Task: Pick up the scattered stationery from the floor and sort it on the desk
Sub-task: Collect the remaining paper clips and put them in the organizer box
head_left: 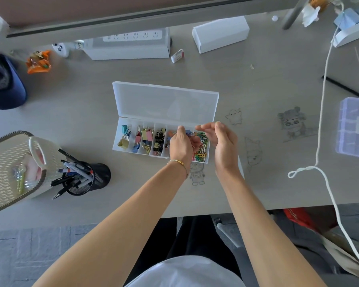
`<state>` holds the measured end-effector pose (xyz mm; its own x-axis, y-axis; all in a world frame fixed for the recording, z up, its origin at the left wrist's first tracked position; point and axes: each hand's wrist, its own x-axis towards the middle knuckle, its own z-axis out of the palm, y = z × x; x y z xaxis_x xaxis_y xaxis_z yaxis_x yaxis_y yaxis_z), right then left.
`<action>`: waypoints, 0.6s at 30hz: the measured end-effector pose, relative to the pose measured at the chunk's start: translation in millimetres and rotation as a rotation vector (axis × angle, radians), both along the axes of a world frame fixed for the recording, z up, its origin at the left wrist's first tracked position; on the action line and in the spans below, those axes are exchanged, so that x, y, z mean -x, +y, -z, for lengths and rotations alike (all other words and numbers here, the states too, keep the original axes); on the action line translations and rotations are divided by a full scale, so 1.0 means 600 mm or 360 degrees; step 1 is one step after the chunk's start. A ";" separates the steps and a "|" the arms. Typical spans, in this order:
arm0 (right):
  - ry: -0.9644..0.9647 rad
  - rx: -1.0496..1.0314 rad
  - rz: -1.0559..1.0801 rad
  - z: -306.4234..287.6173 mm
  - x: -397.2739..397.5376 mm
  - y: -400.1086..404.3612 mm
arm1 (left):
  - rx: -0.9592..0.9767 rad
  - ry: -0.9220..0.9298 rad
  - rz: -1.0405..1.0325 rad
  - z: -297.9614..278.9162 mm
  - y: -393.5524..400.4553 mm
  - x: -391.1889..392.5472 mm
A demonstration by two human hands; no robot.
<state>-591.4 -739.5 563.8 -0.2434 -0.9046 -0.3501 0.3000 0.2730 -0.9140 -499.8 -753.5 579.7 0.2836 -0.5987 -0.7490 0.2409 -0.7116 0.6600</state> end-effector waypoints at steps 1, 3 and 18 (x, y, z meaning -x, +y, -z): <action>-0.0007 -0.0003 0.0011 0.000 0.001 0.000 | 0.0005 -0.0051 0.0022 0.001 0.001 0.002; -0.0012 -0.0011 0.0032 -0.001 0.003 0.001 | 0.0014 -0.0179 0.0117 0.002 0.004 0.007; -0.0094 -0.0047 0.0036 -0.008 0.010 0.000 | 0.0168 -0.0292 0.0337 -0.005 0.011 0.030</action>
<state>-597.2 -739.7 568.8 -0.2415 -0.8882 -0.3909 0.3597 0.2922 -0.8861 -517.9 -746.6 582.5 0.2689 -0.7307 -0.6275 -0.0356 -0.6586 0.7516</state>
